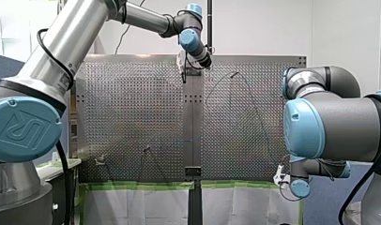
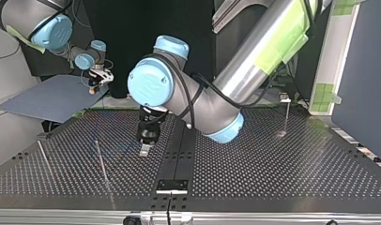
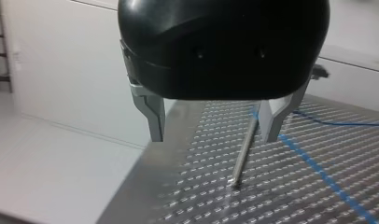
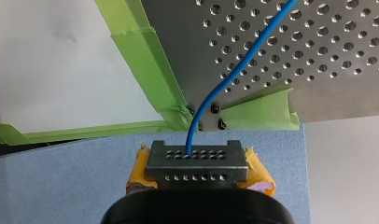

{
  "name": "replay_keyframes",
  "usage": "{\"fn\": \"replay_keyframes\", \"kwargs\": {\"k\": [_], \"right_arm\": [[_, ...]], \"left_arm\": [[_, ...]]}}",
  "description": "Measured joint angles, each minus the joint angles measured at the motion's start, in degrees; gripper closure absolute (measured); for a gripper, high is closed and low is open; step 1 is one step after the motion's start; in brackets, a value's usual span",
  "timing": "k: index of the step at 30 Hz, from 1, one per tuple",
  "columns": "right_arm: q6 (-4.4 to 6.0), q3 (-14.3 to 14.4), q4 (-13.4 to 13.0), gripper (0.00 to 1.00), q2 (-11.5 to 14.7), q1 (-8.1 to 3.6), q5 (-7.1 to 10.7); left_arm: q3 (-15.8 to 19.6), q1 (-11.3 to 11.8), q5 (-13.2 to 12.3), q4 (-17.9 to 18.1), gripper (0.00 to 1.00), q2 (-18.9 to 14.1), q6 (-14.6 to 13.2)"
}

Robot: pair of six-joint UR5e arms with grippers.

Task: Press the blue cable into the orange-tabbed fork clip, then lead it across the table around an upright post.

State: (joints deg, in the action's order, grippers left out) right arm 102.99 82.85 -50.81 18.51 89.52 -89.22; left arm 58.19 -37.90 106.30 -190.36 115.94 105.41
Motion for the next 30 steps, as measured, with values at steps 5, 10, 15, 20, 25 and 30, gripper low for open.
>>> {"fn": "replay_keyframes", "kwargs": {"k": [5,10,15,20,25,30], "right_arm": [[-0.04,0.0,0.0,1.0,0.0,0.03,0.01],[-0.05,0.0,0.0,1.0,0.0,0.08,0.12],[-0.05,0.0,0.0,1.0,0.0,0.08,0.17],[-0.08,0.0,0.0,1.0,0.0,0.1,0.18],[-0.12,0.0,0.0,1.0,0.0,0.15,0.38],[-0.13,0.0,0.1,1.0,0.0,0.17,0.5]], "left_arm": [[2.4,2.4,-1.6,2.4,0.0,-2.4,2.1],[4.7,4.7,-1.7,4.7,0.0,-4.7,1.2],[7.0,6.6,-1.9,7.0,0.0,-7.0,-0.8],[9.6,7.1,-2.1,9.6,0.0,-9.7,-1.8],[12.0,7.1,-2.3,11.9,0.0,-12.0,-1.9],[14.8,7.1,-2.3,14.8,0.0,-14.8,-2.4]]}}
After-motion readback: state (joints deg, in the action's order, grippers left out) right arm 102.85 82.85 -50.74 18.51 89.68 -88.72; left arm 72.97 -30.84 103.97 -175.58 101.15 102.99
